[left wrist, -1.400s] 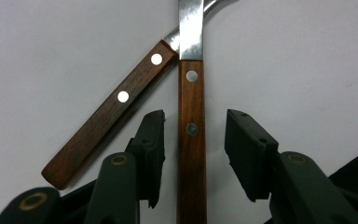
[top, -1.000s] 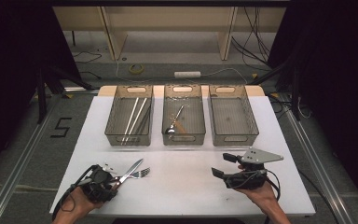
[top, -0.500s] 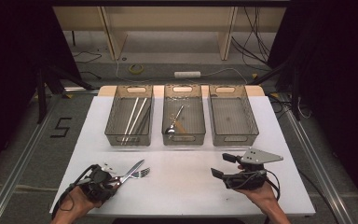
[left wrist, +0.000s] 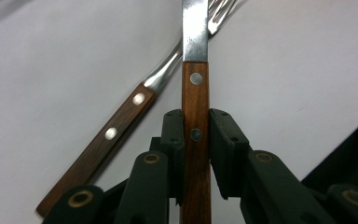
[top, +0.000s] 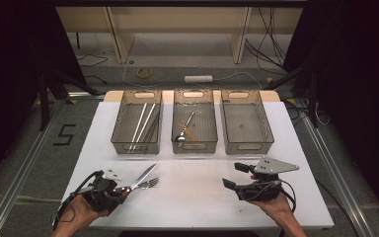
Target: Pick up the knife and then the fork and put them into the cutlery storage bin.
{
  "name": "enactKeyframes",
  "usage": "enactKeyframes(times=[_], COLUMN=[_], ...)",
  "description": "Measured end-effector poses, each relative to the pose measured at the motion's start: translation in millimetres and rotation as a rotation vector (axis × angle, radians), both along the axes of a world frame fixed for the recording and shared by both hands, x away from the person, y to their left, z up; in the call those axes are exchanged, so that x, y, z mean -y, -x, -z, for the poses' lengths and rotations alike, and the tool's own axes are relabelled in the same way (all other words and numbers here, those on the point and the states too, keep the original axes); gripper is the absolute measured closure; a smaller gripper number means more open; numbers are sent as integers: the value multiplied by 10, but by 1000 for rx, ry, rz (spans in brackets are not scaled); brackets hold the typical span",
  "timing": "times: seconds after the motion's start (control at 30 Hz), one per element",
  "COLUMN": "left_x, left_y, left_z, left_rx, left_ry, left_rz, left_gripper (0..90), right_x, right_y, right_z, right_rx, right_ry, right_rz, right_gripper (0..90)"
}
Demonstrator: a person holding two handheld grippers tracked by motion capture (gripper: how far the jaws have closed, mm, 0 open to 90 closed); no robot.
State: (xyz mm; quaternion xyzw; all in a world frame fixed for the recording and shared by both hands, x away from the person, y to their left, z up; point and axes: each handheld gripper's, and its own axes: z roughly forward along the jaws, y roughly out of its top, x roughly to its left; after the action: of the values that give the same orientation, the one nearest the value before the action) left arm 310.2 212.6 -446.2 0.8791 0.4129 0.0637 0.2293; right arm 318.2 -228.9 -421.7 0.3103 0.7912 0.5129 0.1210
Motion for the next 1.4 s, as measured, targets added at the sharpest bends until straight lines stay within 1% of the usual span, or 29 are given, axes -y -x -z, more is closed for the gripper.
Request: enactKeyframes(times=[0.07,0.1,0.17,0.2,0.23,0.33,0.4,0.53,0.63,0.7,0.83,0.9,1.07,1.13,1.23,1.27,1.33,1.4], left_x=[82,123,212,254,293,431,535,761,923,1007,1139,1187,1281,1314,1359,1371,1385,1394], left_y=[-2,-9,-12,-18,-31,-82,-120,-191,-232,-260,-299,-310,-319,-319,-320,-318,-323,-321], left_z=[-35,-50,-68,-72,-74,-77,-88,-131,-168,-177,-171,-160,-142,-147,-164,-168,-176,-174], left_rx=[-2,-3,-5,-6,-16,-27,-36,-56,-51,-56,-67,-76,-86,-86,-84,-91,-93,-98], left_ry=[21,21,15,19,24,23,32,49,40,36,20,22,11,8,8,11,7,9], left_rz=[28,49,71,79,97,138,164,230,263,287,323,334,358,366,374,377,386,383], left_gripper=[759,759,759,759,759,759,759,758,758,758,759,758,758,758,758,758,758,758], right_x=[-16,-29,-58,-73,-92,-144,-184,-292,-379,-433,-526,-562,-627,-654,-696,-710,-738,-768], right_y=[8,16,35,47,58,95,120,176,218,238,263,268,269,274,289,296,307,309], right_z=[-4,-7,-11,-15,-17,-35,-41,-37,-26,-15,10,20,48,62,78,83,87,102], right_rx=[1,5,14,18,24,36,40,56,66,73,81,87,89,93,108,120,142,158], right_ry=[4,10,21,26,29,38,40,77,98,119,157,168,199,219,246,255,280,304], right_rz=[-4,-5,-19,-26,-31,-51,-71,-111,-140,-163,-194,-208,-226,-234,-251,-250,-259,-268], right_gripper=[297,297,297,298,297,297,298,298,298,300,302,305,310,310,317,319,320,320])
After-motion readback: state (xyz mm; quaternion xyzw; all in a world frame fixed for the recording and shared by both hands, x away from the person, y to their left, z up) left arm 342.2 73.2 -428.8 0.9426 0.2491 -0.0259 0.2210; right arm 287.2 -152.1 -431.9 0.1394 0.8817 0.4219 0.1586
